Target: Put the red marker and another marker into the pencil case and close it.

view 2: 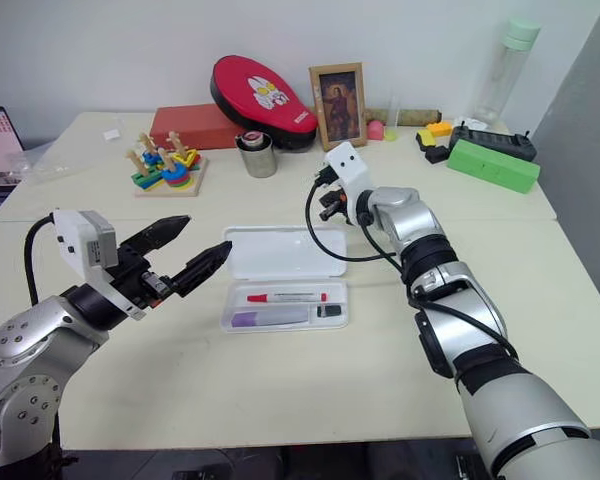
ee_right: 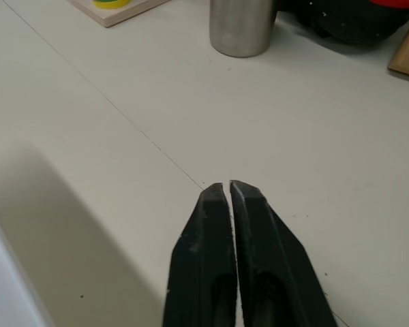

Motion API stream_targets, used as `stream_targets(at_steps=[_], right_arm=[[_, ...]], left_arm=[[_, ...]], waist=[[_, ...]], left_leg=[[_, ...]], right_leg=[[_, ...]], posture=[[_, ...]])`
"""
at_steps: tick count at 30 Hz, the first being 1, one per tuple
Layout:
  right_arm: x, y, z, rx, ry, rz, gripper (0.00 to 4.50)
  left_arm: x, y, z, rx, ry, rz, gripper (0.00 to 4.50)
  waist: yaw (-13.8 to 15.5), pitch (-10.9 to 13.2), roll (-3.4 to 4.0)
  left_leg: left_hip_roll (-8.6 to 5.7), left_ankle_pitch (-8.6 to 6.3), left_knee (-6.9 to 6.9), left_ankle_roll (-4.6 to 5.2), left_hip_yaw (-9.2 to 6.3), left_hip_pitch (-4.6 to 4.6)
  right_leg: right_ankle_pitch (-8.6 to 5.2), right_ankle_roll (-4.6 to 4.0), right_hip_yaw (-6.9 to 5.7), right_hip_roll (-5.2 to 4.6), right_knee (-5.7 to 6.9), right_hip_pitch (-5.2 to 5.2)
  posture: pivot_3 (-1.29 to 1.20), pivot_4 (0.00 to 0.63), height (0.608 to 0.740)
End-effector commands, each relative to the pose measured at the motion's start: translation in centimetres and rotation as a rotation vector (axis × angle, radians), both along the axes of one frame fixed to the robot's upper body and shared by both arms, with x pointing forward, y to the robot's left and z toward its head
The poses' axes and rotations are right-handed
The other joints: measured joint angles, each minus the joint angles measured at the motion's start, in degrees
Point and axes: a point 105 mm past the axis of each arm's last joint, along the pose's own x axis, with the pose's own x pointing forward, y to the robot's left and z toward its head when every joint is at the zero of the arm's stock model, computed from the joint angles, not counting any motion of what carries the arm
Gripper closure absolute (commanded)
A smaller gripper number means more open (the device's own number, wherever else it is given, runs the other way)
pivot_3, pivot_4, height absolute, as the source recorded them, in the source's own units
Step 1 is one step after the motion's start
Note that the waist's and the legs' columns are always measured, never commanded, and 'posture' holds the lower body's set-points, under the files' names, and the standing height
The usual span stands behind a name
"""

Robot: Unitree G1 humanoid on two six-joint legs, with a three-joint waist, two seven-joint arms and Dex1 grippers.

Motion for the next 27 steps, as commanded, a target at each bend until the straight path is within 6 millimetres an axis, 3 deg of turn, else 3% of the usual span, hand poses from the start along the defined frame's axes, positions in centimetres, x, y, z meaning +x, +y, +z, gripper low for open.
stream_targets(at_steps=[1, 4, 8, 12, 20, 25, 27], right_arm=[[-2.0, 2.3, 1.8, -0.01, -0.041, 0.216, 4.48], [-4.3, 3.1, 1.5, -0.036, -0.031, 0.384, 4.48], [-8.2, 2.9, -0.6, -0.133, 0.001, 0.606, 4.48], [-10.1, 2.4, -2.0, -0.183, 0.019, 0.677, 4.48], [-10.8, 2.9, 1.0, -0.044, -0.019, 0.692, 4.48], [-8.2, 2.8, 3.5, 0.029, -0.075, 0.537, 4.48], [-5.6, 2.3, 3.6, 0.018, -0.088, 0.393, 4.48]], left_arm=[[-0.9, -0.4, 1.2, 0.012, -0.044, -0.019, 0.0], [-1.1, -0.6, 1.2, 0.013, -0.036, -0.035, 0.0], [-1.5, -0.9, 0.8, 0.016, -0.001, -0.073, 0.0], [-1.9, -1.0, 0.5, 0.025, 0.023, -0.095, 0.0], [-2.2, -1.2, 0.5, 0.033, 0.032, -0.114, 0.0], [-2.2, -1.2, 0.5, 0.031, 0.031, -0.116, 0.0], [-2.1, -1.1, 0.7, 0.027, 0.024, -0.114, 0.0]], waist=[[0.01, 0.0, 0.0], [0.08, 0.0, 0.01], [0.31, 0.01, 0.02], [0.24, 0.0, 0.01], [0.16, 0.06, 0.09], [0.17, 0.06, 0.09], [0.17, 0.06, 0.09]], left_leg=[[0.0, 0.0, 0.0, 0.0, -0.01, 0.0], [0.0, 0.0, 0.0, 0.0, -0.02, 0.0], [0.0, 0.0, 0.01, -0.01, -0.06, 0.0], [0.02, 0.0, 0.02, -0.01, -0.09, 0.11], [0.02, 0.01, 0.04, -0.01, -0.04, 0.05], [0.02, 0.0, 0.04, -0.01, -0.03, 0.05], [0.02, 0.01, 0.05, -0.01, -0.04, 0.05]], right_leg=[[0.0, 0.0, -0.01, 0.0, 0.0, 0.0], [0.0, 0.0, -0.02, 0.0, 0.0, 0.01], [0.0, 0.01, -0.06, 0.0, -0.02, 0.05], [-0.01, 0.01, -0.09, 0.0, -0.01, 0.16], [-0.01, 0.01, -0.01, 0.02, -0.01, 0.05], [-0.01, 0.01, -0.01, 0.02, -0.01, 0.05], [-0.01, 0.01, -0.01, 0.02, -0.01, 0.05]], posture=[[0.0, 0.15, 0.74], [0.0, 0.15, 0.74], [0.0, 0.15, 0.74], [0.0, 0.15, 0.74], [0.0, 0.15, 0.74], [0.0, 0.15, 0.74], [0.0, 0.15, 0.74]])
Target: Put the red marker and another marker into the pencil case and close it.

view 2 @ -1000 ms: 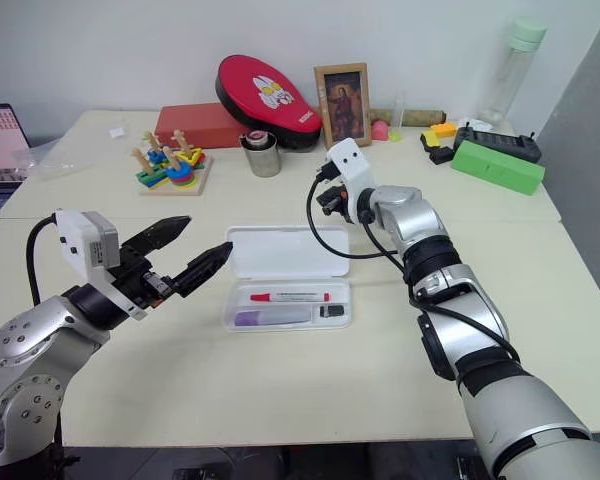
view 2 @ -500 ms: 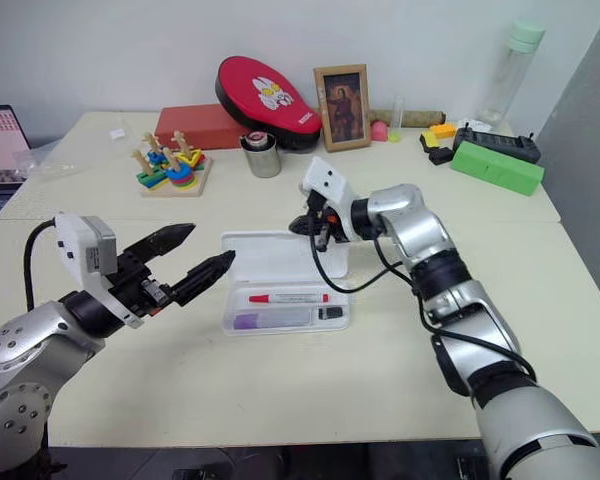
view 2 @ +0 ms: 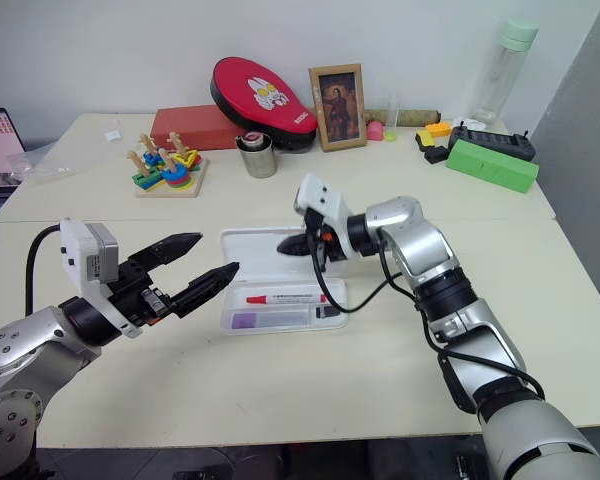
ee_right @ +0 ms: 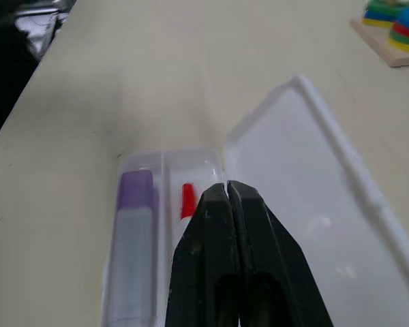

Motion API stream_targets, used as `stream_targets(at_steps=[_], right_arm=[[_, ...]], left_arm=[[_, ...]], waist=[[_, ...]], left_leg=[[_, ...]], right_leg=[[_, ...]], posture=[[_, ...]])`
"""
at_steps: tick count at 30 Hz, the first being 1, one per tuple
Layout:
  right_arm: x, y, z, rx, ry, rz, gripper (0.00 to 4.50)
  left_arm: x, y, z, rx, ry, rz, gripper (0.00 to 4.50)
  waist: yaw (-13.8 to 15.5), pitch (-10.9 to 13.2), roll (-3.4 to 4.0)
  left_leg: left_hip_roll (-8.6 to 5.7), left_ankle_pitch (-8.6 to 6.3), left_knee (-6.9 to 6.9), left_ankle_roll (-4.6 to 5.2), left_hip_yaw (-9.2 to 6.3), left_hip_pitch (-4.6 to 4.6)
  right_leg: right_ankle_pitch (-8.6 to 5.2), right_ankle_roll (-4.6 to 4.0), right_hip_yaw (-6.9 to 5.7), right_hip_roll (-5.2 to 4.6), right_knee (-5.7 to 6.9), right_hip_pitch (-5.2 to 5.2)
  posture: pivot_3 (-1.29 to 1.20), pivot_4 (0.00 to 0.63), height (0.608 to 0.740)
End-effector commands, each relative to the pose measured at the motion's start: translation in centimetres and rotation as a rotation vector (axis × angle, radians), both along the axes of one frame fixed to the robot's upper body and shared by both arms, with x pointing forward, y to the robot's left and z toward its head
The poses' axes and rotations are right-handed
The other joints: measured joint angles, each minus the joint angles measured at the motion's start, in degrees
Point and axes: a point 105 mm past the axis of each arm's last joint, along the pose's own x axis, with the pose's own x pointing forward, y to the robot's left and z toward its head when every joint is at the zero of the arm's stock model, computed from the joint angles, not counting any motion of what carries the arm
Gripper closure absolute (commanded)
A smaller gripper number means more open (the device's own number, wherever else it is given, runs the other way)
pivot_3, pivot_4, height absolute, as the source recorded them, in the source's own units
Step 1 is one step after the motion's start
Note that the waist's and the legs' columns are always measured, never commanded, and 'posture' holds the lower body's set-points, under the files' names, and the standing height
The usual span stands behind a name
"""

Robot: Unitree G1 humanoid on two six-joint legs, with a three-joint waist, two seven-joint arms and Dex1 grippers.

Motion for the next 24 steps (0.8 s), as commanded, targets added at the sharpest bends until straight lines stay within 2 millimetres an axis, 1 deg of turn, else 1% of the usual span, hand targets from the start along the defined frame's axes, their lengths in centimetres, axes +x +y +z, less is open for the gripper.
stream_targets(at_steps=[1, 3, 5, 9, 12, 14, 16, 18, 21, 24], right_arm=[[4.4, -1.0, 2.0, 0.042, -0.069, -0.248, 4.48], [5.9, -1.7, 1.3, -0.002, -0.097, -0.339, 4.48], [6.8, -2.0, 0.7, -0.032, -0.113, -0.381, 4.48], [7.3, -2.0, 0.0, -0.062, -0.121, -0.391, 4.48], [7.3, -1.9, -0.5, -0.091, -0.122, -0.375, 4.48], [6.7, -1.5, -0.7, -0.097, -0.11, -0.316, 4.48], [5.6, -0.9, -0.6, -0.084, -0.091, -0.232, 4.48], [4.1, -0.5, -0.4, -0.083, -0.083, -0.124, 4.48], [2.3, -0.3, -0.7, -0.099, -0.092, -0.014, 4.48], [-0.2, 0.0, -0.9, -0.097, -0.104, 0.122, 4.48]], left_arm=[[-0.3, -0.1, 1.3, 0.006, -0.056, -0.009, 0.0], [-0.2, -0.1, 1.4, 0.003, -0.063, -0.007, 0.0], [-0.2, -0.1, 1.5, 0.001, -0.069, -0.003, 0.0], [-0.2, -0.2, 1.5, 0.001, -0.07, -0.006, 0.0], [-0.1, -0.2, 1.4, 0.002, -0.069, -0.007, 0.0], [-0.1, -0.2, 1.4, 0.002, -0.07, -0.007, 0.0], [-0.1, -0.2, 1.4, 0.003, -0.071, -0.006, 0.0], [-0.1, -0.1, 1.4, 0.005, -0.072, 0.0, 0.0], [-0.1, 0.1, 1.5, 0.007, -0.075, 0.01, 0.0], [-0.1, 0.2, 1.4, 0.007, -0.071, 0.009, 0.0]], waist=[[-0.03, 0.0, 0.0], [-0.05, -0.01, -0.01], [0.08, -0.02, -0.03], [0.04, -0.02, -0.03], [0.02, -0.01, -0.02], [0.01, -0.01, -0.02], [0.01, -0.01, -0.02], [0.02, -0.01, -0.02], [0.04, -0.01, -0.02], [0.05, -0.01, -0.02]], left_leg=[[0.0, 0.0, 0.0, 0.0, 0.01, 0.0], [0.0, 0.0, 0.0, 0.0, 0.01, 0.0], [-0.01, 0.0, 0.0, 0.0, 0.02, 0.0], [-0.02, -0.01, -0.04, 0.01, 0.05, -0.05], [-0.01, -0.01, -0.04, 0.0, 0.03, -0.04], [-0.01, -0.01, -0.04, 0.0, 0.04, -0.04], [-0.01, 0.0, -0.04, 0.0, 0.04, -0.04], [-0.01, 0.0, -0.04, 0.0, 0.04, -0.04], [-0.01, 0.0, -0.05, 0.0, 0.02, -0.04], [-0.01, 0.0, -0.04, 0.0, 0.0, -0.04]], right_leg=[[0.0, 0.0, 0.0, 0.0, 0.0, 0.0], [0.0, 0.0, 0.0, 0.0, -0.01, 0.0], [0.0, -0.01, 0.01, 0.0, -0.02, 0.0], [0.0, -0.01, 0.03, -0.01, -0.05, -0.04], [0.0, -0.01, 0.02, -0.01, -0.03, -0.05], [0.0, -0.01, 0.02, -0.01, -0.02, -0.04], [0.0, -0.01, 0.02, -0.01, -0.02, -0.04], [0.0, -0.01, 0.02, -0.01, -0.02, -0.04], [0.0, -0.01, 0.0, -0.01, -0.02, -0.04], [0.0, -0.01, -0.03, -0.01, -0.02, -0.01]], posture=[[0.0, 0.15, 0.74], [0.0, 0.15, 0.74], [0.0, 0.15, 0.74], [0.0, 0.15, 0.74], [0.0, 0.15, 0.74], [0.0, 0.15, 0.74], [0.0, 0.15, 0.74], [0.0, 0.15, 0.74], [0.0, 0.15, 0.74], [0.0, 0.15, 0.74]])
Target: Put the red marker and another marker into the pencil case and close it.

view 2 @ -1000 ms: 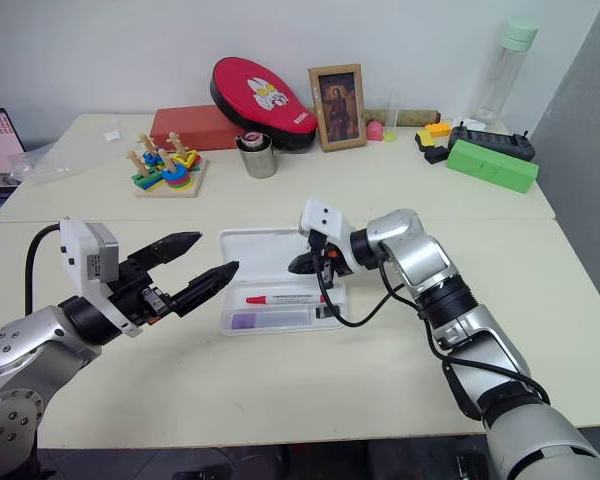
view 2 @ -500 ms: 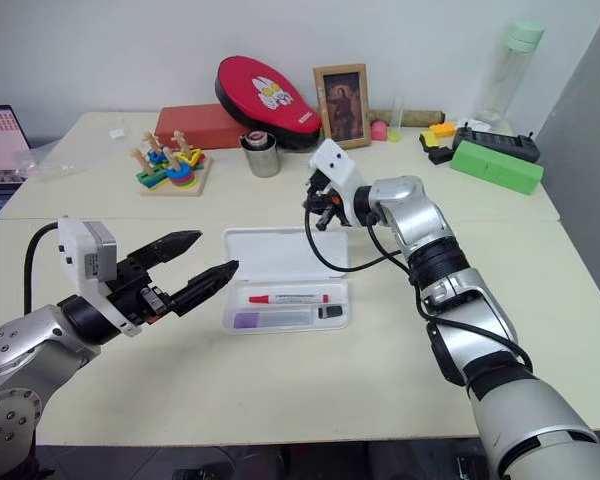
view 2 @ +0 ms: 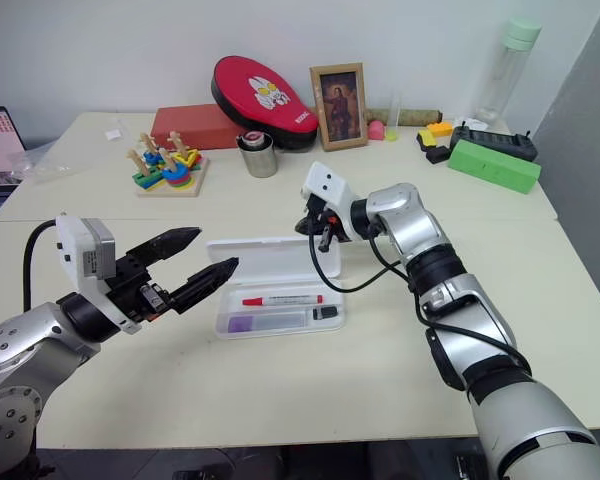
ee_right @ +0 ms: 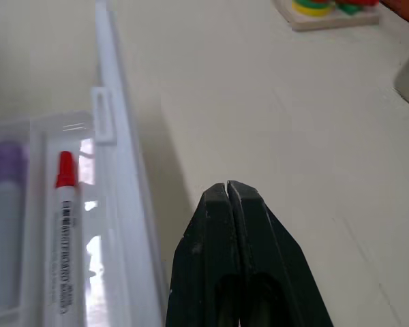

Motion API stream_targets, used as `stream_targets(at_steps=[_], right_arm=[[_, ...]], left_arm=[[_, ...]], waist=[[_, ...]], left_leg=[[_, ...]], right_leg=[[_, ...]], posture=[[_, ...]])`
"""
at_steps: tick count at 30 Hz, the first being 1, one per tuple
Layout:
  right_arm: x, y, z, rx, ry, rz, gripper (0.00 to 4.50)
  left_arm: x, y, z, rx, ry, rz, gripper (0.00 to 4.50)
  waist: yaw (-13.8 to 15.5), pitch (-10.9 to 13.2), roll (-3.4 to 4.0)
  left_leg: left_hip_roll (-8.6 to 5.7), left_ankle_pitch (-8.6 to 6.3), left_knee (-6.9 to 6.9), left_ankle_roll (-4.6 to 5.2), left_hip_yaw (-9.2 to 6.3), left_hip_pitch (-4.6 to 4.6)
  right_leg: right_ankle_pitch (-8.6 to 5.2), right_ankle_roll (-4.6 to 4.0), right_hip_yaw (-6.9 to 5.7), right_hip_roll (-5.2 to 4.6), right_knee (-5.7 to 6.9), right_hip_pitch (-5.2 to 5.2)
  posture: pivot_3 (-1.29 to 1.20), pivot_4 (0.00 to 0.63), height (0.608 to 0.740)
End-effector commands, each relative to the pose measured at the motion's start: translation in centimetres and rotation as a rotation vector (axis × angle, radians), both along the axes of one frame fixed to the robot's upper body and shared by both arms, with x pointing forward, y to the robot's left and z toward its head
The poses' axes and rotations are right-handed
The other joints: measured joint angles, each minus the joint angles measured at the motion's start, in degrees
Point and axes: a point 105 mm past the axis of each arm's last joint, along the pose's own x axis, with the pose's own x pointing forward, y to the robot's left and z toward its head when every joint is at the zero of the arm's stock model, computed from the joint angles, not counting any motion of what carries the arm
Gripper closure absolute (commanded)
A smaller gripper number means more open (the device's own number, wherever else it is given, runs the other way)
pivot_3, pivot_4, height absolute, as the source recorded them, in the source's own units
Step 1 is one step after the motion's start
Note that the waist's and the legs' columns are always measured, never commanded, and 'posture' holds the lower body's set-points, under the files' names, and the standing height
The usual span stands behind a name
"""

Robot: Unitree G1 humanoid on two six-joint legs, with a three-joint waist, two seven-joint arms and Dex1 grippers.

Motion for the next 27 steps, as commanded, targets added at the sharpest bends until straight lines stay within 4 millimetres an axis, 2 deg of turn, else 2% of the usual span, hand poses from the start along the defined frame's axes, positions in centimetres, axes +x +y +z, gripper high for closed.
stream_targets(at_steps=[1, 6, 10, 17, 21, 25, 27], right_arm=[[-3.4, 0.9, 0.5, 0.0, -0.025, 0.189, 4.48], [-6.3, 0.8, -3.1, -0.126, -0.026, 0.294, 4.48], [-6.7, 1.2, -5.9, -0.185, -0.015, 0.261, 4.48], [-6.4, 0.8, -7.9, -0.233, 0.013, 0.204, 4.48], [-6.4, 0.6, -7.6, -0.199, 0.034, 0.195, 4.48], [-6.2, 0.4, -3.9, 0.013, 0.048, 0.17, 4.48], [-5.3, -0.8, -2.8, 0.081, 0.059, 0.095, 4.31]], left_arm=[[-0.3, 0.2, 0.9, 0.007, -0.045, 0.006, 0.0], [-0.6, 0.1, 0.4, 0.018, -0.021, -0.008, 0.0], [-1.3, -0.2, -0.1, 0.025, 0.015, -0.049, 0.0], [-2.8, -0.7, -2.6, 0.114, 0.131, -0.11, 0.0], [-2.6, 0.2, -2.6, 0.127, 0.123, -0.067, 0.0], [-1.5, 1.3, -1.8, 0.064, 0.107, 0.017, 0.0], [-1.2, 1.9, -1.8, 0.065, 0.098, 0.062, 0.0]], waist=[[0.0, 0.0, 0.0], [-0.01, 0.0, 0.0], [-0.02, 0.0, 0.0], [-0.14, -0.03, -0.04], [-0.03, -0.04, -0.05], [0.01, -0.03, -0.05], [0.03, -0.03, -0.05]], left_leg=[[0.0, 0.0, 0.0, 0.0, 0.0, 0.0], [0.01, 0.0, 0.01, 0.0, 0.0, 0.02], [0.01, 0.0, 0.03, 0.0, 0.01, 0.02], [0.02, 0.0, 0.03, 0.0, 0.03, 0.1], [0.02, 0.0, 0.04, -0.01, 0.02, 0.14], [0.02, 0.01, 0.08, -0.01, 0.03, 0.14], [0.01, 0.01, 0.08, -0.01, 0.03, 0.11]], right_leg=[[0.0, 0.0, 0.0, 0.0, 0.0, 0.01], [0.0, 0.0, 0.01, 0.0, 0.01, 0.01], [0.0, 0.0, 0.02, 0.0, 0.01, 0.0], [-0.01, 0.0, 0.05, 0.0, 0.01, 0.06], [-0.02, 0.02, 0.04, 0.0, 0.0, 0.09], [-0.1, 0.16, 0.05, 0.0, 0.0, 0.1], [-0.14, 0.22, 0.06, 0.0, -0.01, 0.08]], posture=[[0.0, 0.15, 0.74], [0.0, 0.15, 0.74], [0.0, 0.15, 0.74], [0.0, 0.15, 0.74], [0.0, 0.15, 0.74], [0.0, 0.15, 0.74], [0.0, 0.15, 0.74]])
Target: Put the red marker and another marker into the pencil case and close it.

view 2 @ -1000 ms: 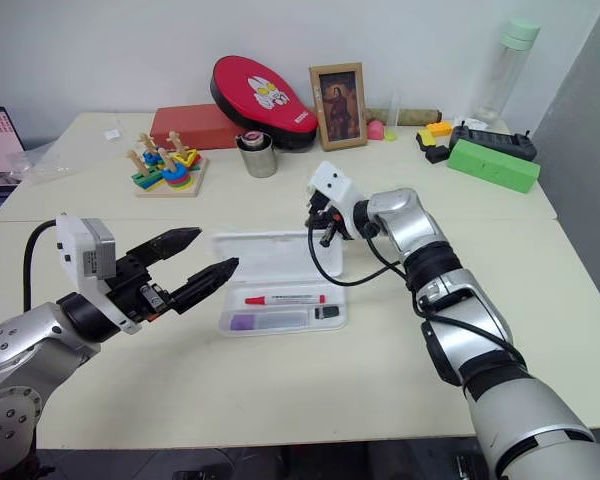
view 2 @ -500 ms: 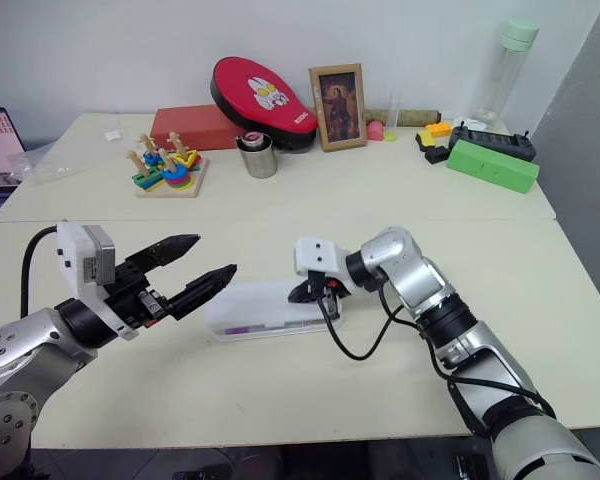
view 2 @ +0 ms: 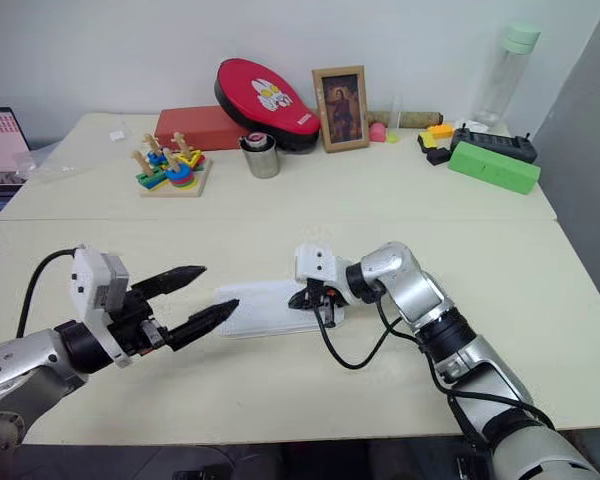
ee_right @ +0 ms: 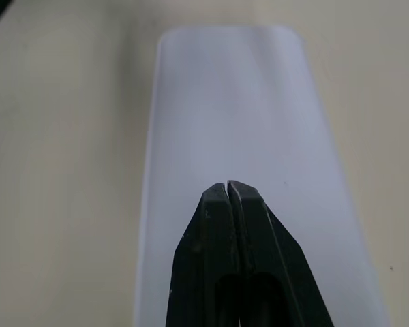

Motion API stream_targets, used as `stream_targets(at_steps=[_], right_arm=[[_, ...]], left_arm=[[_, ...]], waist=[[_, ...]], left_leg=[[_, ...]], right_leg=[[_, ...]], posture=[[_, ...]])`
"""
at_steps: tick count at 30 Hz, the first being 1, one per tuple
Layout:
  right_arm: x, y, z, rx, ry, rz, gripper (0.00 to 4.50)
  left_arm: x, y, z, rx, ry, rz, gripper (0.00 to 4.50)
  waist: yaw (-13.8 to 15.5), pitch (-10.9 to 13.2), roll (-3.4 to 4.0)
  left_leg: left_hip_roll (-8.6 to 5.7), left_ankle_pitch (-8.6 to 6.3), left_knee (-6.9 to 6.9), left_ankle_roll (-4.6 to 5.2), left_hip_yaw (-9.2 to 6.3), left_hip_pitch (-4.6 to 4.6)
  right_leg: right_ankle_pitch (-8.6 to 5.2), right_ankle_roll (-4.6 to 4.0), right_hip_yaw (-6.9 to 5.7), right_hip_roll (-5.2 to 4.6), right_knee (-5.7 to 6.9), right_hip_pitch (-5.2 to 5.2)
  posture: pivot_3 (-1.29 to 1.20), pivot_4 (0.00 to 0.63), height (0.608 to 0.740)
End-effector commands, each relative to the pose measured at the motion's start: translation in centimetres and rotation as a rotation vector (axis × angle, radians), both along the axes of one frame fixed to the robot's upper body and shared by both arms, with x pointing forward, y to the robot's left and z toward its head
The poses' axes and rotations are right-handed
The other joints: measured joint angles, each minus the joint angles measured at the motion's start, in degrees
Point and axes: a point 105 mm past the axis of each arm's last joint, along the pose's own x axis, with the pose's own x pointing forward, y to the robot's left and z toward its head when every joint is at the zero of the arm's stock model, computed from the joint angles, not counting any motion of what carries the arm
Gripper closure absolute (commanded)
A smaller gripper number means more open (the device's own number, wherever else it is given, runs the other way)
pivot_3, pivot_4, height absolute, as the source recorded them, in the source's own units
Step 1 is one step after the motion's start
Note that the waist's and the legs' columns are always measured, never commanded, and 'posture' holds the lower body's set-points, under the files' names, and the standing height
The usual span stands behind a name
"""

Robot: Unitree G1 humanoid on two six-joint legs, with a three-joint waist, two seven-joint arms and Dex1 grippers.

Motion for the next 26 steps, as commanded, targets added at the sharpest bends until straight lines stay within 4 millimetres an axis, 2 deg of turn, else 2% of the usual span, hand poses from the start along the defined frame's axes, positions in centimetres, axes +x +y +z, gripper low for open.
stream_targets(at_steps=[1, 2, 3, 4, 6, 9, 12, 14, 19, 26], right_arm=[[1.6, -2.2, 3.9, 0.161, -0.004, -0.121, 4.13], [2.0, -3.2, 4.2, 0.184, 0.014, -0.166, 3.94], [2.5, -4.3, 4.6, 0.216, 0.026, -0.221, 3.53], [3.0, -5.3, 5.0, 0.249, 0.046, -0.277, 3.53], [4.0, -7.7, 5.6, 0.307, 0.056, -0.4, 3.05], [5.5, -11.5, 4.9, 0.321, 0.065, -0.62, 2.36], [5.1, -13.9, 4.0, 0.304, 0.067, -0.7, 1.63], [4.2, -15.3, 3.2, 0.289, 0.073, -0.729, 1.2], [2.2, -16.0, 2.4, 0.261, 0.057, -0.754, 0.03], [1.1, -15.7, 1.7, 0.3, 0.057, -0.831, 0.03]], left_arm=[[0.7, 1.5, 0.8, -0.006, -0.048, 0.099, 0.0], [1.0, 2.1, 0.7, -0.019, -0.049, 0.134, 0.0], [1.3, 2.9, 0.6, -0.034, -0.048, 0.177, 0.0], [1.6, 3.7, 0.5, -0.043, -0.053, 0.223, 0.0], [2.3, 5.7, 0.4, -0.038, -0.078, 0.32, 0.0], [3.0, 8.4, -0.2, -0.02, -0.089, 0.443, 0.0], [3.0, 9.5, -0.8, 0.006, -0.077, 0.463, 0.0], [2.9, 10.5, -1.6, 0.002, -0.044, 0.48, 0.0], [3.6, 11.6, -2.1, 0.054, -0.004, 0.449, 0.0], [4.8, 11.9, -2.3, 0.124, 0.021, 0.39, 0.0]], waist=[[0.01, 0.0, 0.0], [0.12, 0.0, 0.0], [0.13, 0.0, 0.0], [0.15, 0.0, -0.01], [0.17, 0.0, 0.0], [0.15, 0.0, 0.0], [0.11, 0.0, 0.0], [0.1, 0.0, 0.0], [-0.03, 0.0, 0.0], [-0.01, -0.01, -0.01]], left_leg=[[0.0, 0.0, 0.0, 0.0, 0.0, -0.01], [-0.01, 0.0, -0.01, 0.0, 0.0, -0.01], [-0.01, 0.0, -0.01, 0.0, -0.01, -0.03], [-0.01, 0.0, -0.01, 0.0, -0.01, -0.03], [-0.02, 0.0, -0.02, 0.01, -0.02, -0.03], [-0.02, -0.01, -0.02, 0.01, -0.01, -0.03], [-0.02, -0.01, -0.04, 0.01, 0.05, -0.04], [-0.02, -0.01, -0.07, 0.02, 0.11, -0.05], [-0.01, -0.01, -0.08, 0.02, 0.14, -0.05], [-0.01, -0.01, -0.06, 0.01, 0.18, -0.05]], right_leg=[[0.01, -0.01, 0.0, 0.0, 0.0, -0.01], [0.03, -0.05, 0.0, 0.0, -0.01, -0.01], [0.12, -0.21, -0.01, 0.0, -0.02, 0.0], [0.12, -0.21, -0.01, 0.0, -0.02, 0.0], [0.12, -0.22, -0.01, 0.0, -0.02, -0.01], [0.12, -0.22, 0.0, 0.0, -0.02, -0.02], [0.11, -0.23, 0.04, 0.0, -0.03, -0.06], [0.11, -0.23, 0.1, 0.0, -0.04, -0.09], [0.08, -0.21, 0.11, 0.0, -0.02, -0.14], [-0.02, 0.02, 0.16, 0.0, -0.02, -0.13]], posture=[[0.0, 0.15, 0.74], [0.0, 0.15, 0.74], [0.0, 0.15, 0.74], [0.0, 0.15, 0.74], [0.0, 0.15, 0.74], [0.0, 0.15, 0.74], [0.0, 0.15, 0.74], [0.0, 0.15, 0.74], [0.0, 0.15, 0.74], [0.0, 0.15, 0.74]])
